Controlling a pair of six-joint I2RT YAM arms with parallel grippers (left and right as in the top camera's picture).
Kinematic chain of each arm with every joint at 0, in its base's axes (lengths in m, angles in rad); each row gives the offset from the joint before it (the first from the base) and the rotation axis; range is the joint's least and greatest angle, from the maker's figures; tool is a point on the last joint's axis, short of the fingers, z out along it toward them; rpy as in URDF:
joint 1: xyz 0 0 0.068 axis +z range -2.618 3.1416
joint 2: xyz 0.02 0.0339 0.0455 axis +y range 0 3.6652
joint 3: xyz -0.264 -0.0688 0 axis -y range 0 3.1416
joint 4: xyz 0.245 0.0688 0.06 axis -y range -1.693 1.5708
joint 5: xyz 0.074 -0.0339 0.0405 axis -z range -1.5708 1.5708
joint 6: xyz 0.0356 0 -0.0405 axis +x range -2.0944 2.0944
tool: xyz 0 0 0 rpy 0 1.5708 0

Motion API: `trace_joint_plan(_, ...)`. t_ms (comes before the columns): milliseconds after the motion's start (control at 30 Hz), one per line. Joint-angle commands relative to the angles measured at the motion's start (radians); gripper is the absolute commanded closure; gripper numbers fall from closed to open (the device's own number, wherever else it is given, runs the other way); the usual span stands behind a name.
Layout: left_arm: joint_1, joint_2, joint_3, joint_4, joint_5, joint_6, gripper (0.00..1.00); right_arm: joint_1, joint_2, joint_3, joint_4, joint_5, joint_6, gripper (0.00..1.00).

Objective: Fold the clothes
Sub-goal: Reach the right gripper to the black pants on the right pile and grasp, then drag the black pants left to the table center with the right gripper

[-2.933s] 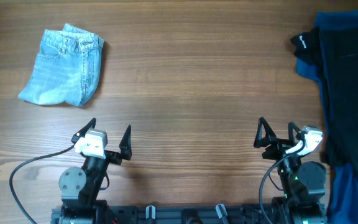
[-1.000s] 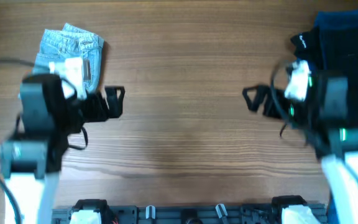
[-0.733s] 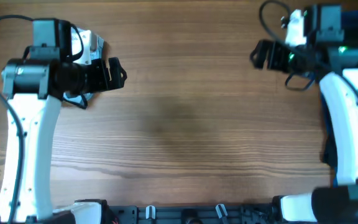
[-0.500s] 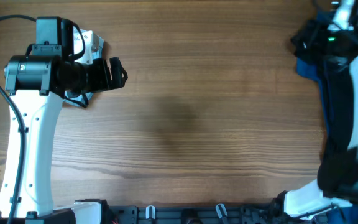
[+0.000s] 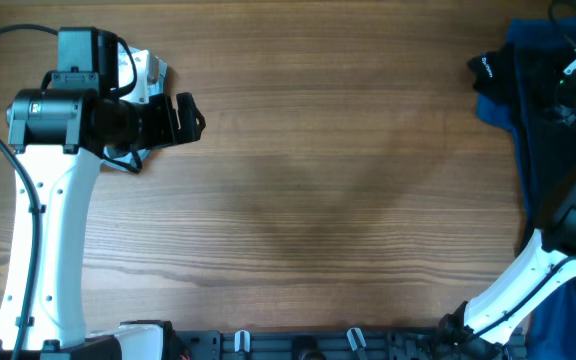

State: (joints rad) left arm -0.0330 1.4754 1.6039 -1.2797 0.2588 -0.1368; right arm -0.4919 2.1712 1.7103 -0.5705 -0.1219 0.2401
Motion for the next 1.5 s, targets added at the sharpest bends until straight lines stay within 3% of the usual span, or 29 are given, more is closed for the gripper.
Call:
trace_joint_plan(0,-0.005,-0.007,0.022,0.002,0.014,-0.003,0.00,0.007,0.043,0.007,0.005,0.022,-0.004,0.18)
trace_joint_plan(100,-0.005,-0.007,0.022,0.008,0.014,-0.006,0.00,0.021,0.064,-0.005,0.001,0.089,-0.004,0.25)
trace_joint_plan(167,-0.004,-0.007,0.022,0.007,0.014,-0.006,0.00,0.028,0.066,-0.006,0.002,0.116,-0.001,0.40)
trace_joint_plan(300,-0.005,-0.007,0.022,0.007,0.014,-0.006,0.00,0.028,0.029,0.004,-0.010,0.114,0.008,0.96)
trace_joint_plan(467,-0.004,-0.008,0.023,-0.009,0.029,-0.006,0.00,0.036,-0.192,0.006,-0.028,-0.126,0.029,0.96)
trace_joint_plan(633,-0.003,-0.015,0.023,-0.013,0.028,-0.006,0.00,0.163,-0.383,0.006,-0.131,-0.194,0.021,0.96)
trace_joint_plan(800,-0.003,-0.037,0.023,-0.013,0.027,0.002,0.00,0.462,-0.358,-0.037,-0.228,-0.193,0.021,0.96)
trace_joint_plan(1000,-0.003,-0.047,0.023,-0.013,0.023,0.002,0.00,0.871,-0.188,-0.090,-0.183,-0.194,0.021,0.96)
trace_joint_plan(1067,-0.003,-0.047,0.023,-0.013,0.023,0.002,0.00,0.978,-0.157,-0.090,-0.173,-0.209,-0.049,0.95)
trace_joint_plan(1167,-0.003,-0.047,0.023,-0.012,0.019,0.002,0.00,1.094,-0.161,-0.088,-0.146,-0.113,-0.155,0.79)
trace_joint_plan(1233,-0.003,-0.047,0.023,-0.012,0.019,0.002,0.00,1.093,-0.173,-0.088,-0.137,0.015,-0.068,0.55)
trace_joint_plan(1367,-0.005,-0.040,0.022,0.020,0.021,0.001,0.00,0.925,-0.189,-0.087,-0.157,0.016,0.038,0.42)
trace_joint_plan(1400,-0.004,-0.035,0.022,0.026,0.021,0.001,0.02,0.869,-0.189,-0.087,-0.177,-0.007,0.063,0.38)
trace_joint_plan(1467,-0.005,-0.028,0.022,0.031,0.021,0.001,0.21,0.770,-0.188,-0.088,-0.216,-0.053,0.081,0.31)
